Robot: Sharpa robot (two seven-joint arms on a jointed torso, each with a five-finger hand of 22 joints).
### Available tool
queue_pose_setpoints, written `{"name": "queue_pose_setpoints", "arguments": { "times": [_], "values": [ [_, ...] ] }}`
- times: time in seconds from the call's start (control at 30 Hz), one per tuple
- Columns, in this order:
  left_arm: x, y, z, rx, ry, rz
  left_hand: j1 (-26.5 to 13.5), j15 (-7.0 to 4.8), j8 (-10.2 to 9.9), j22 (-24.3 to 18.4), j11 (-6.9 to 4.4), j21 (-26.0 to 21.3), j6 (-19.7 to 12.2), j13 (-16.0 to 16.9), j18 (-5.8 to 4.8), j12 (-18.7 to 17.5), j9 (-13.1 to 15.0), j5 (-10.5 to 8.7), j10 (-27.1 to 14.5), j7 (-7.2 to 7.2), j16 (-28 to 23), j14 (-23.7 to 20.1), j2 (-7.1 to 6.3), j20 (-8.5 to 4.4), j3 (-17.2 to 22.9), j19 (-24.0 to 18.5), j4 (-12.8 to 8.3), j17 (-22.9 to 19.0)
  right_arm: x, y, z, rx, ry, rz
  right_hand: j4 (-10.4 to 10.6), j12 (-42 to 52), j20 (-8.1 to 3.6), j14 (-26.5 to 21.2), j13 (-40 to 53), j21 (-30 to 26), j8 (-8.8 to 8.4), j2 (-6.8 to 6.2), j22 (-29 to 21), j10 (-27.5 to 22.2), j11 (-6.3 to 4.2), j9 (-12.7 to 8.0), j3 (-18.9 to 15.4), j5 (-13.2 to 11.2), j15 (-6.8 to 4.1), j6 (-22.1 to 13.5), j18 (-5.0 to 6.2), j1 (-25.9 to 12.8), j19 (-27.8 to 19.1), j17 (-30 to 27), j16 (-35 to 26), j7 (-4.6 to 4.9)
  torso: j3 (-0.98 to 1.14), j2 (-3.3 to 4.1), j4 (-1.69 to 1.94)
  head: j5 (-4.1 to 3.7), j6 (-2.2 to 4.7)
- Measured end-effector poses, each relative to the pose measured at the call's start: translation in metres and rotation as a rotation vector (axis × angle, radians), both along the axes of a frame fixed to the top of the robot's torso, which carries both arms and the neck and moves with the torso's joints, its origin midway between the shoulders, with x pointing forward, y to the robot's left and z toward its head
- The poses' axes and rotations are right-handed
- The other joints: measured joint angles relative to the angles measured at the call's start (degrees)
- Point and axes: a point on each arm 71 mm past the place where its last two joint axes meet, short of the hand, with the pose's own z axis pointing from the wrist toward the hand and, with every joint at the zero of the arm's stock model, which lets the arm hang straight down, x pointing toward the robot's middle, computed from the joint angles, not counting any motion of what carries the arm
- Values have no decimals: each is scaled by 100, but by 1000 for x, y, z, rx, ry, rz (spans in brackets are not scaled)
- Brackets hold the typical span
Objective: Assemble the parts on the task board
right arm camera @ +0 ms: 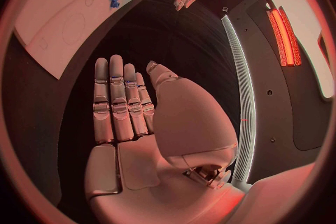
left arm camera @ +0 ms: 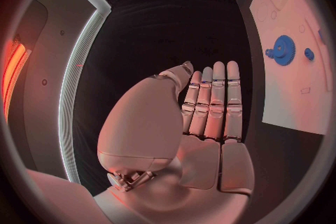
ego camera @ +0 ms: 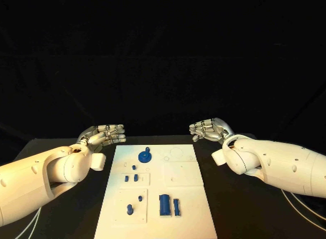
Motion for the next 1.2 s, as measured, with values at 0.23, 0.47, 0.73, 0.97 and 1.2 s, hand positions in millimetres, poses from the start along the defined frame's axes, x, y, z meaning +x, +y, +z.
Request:
{"name": "queue_pose_setpoints", "arguments": {
  "times": [0.23,0.47,0.73,0.97,1.2],
  "values": [
    [5,-6,-5,-15,-31,29,-36,374,-401,-792,331,-1247,-203,0,-90,-688,-6,0,-331,-101,-1307,-596,-35,348,-268,-570,-21,-487,14,-7,-2,52,2,-16,-184,-391,-16,398,-801,-59,-242,6,-367,281,21,-199,184,-54,-4,186,0,-91,217,-456,-602,-5,35,-55,31,48,88],
    [7,-10,-8,-19,-38,38,-592,349,-641,-1115,280,-1664,-533,-83,-179,-965,-92,-65,-703,-127,-1732,-931,127,243,-552,-817,-133,-696,15,-9,-2,69,2,-12,-318,-597,-58,-18,-1167,-244,-397,102,-862,-10,-10,-343,207,-169,-78,-102,0,-699,-137,-782,-952,-62,61,-66,63,61,101],
    [-6,-20,-14,-24,-21,33,-2764,65,-854,-1372,-43,-1947,-1952,-289,-354,-1333,-304,-238,-2129,-407,-2066,-2212,516,-202,-1073,-1875,-402,-908,1,14,-6,125,17,10,-707,-821,-339,-1876,-1478,-586,-597,304,-2012,-1751,-343,-590,-230,-514,-326,-1667,-226,-2773,-1712,-1174,-1235,-344,94,-151,35,240,75],
    [-34,-40,-20,-11,-25,55,-4124,-125,-920,-1655,-242,-2168,-2837,-336,-446,-1493,-355,-266,-3025,-644,-2286,-3017,629,-480,-1382,-2541,-712,-959,-33,59,-7,247,27,14,-842,-1177,-559,-3037,-1553,-657,-653,353,-2731,-2840,-568,-898,-492,-727,-387,-2645,-314,-4074,-2691,-1417,-1531,-563,161,-307,-10,498,35],
    [-55,-50,-21,37,-63,117,-5184,-484,-920,-1910,-590,-2498,-3531,-348,-714,-1553,-368,-287,-3719,-956,-2330,-3644,667,-694,-1642,-3061,-798,-969,-56,79,-3,318,26,-48,-888,-1306,-888,-3951,-1573,-664,-653,370,-3298,-3695,-639,-1114,-697,-1027,-407,-3417,-665,-5099,-3467,-1626,-1618,-894,184,-359,-29,548,27]
  ]
}}
